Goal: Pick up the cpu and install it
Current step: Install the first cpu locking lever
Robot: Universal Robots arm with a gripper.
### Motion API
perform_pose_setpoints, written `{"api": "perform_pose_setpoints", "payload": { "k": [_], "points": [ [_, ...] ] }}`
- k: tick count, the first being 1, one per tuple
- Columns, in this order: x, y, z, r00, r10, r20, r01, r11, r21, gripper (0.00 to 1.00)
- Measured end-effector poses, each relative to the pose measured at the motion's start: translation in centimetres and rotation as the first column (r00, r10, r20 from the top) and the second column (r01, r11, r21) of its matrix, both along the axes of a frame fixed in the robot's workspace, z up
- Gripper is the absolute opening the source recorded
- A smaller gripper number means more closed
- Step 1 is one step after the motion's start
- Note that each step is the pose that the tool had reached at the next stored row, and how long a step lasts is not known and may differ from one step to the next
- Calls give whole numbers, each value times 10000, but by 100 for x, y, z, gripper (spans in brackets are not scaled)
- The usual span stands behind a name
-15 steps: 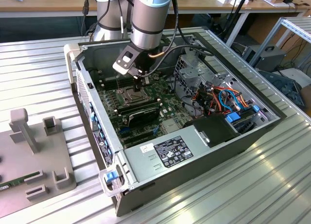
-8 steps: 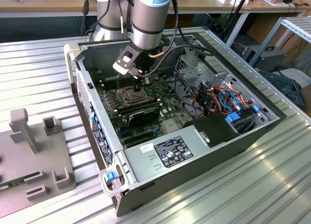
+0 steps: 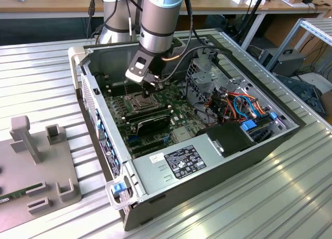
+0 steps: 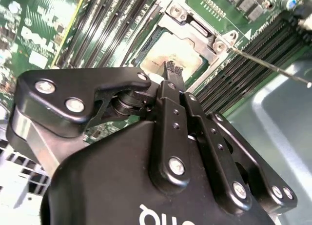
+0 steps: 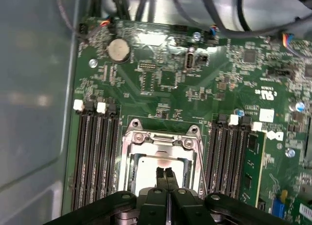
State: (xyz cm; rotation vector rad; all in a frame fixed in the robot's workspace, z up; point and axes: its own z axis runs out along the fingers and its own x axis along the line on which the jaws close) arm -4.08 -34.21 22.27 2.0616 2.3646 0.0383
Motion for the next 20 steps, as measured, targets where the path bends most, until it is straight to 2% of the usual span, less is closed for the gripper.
{"api": "perform_pose_setpoints", "payload": {
  "k": [1,3,4,8,10,12,14,15,16,17,18,20],
  "points": [
    [0,0,0,9998,186,0,-186,9998,-4,11],
    [0,0,0,9962,871,-1,-871,9962,-16,11],
    [0,0,0,9946,1040,-1,-1040,9946,-18,11],
    [0,0,-1,9844,1762,-2,-1762,9844,-23,11],
    [0,0,-1,9761,2174,-2,-2174,9761,-25,11],
    [0,0,-2,9604,2786,-3,-2786,9604,-29,11],
    [0,0,-2,9496,3134,-4,-3134,9496,-31,11],
    [0,0,-2,9414,3372,-4,-3372,9414,-32,11],
    [0,0,-2,9354,3535,-4,-3535,9354,-33,11],
    [0,0,-2,9279,3727,-5,-3727,9279,-35,11],
    [0,0,-2,9233,3842,-5,-3842,9233,-36,11],
    [0,0,-2,9224,3863,-5,-3863,9224,-35,11]
  ]
}}
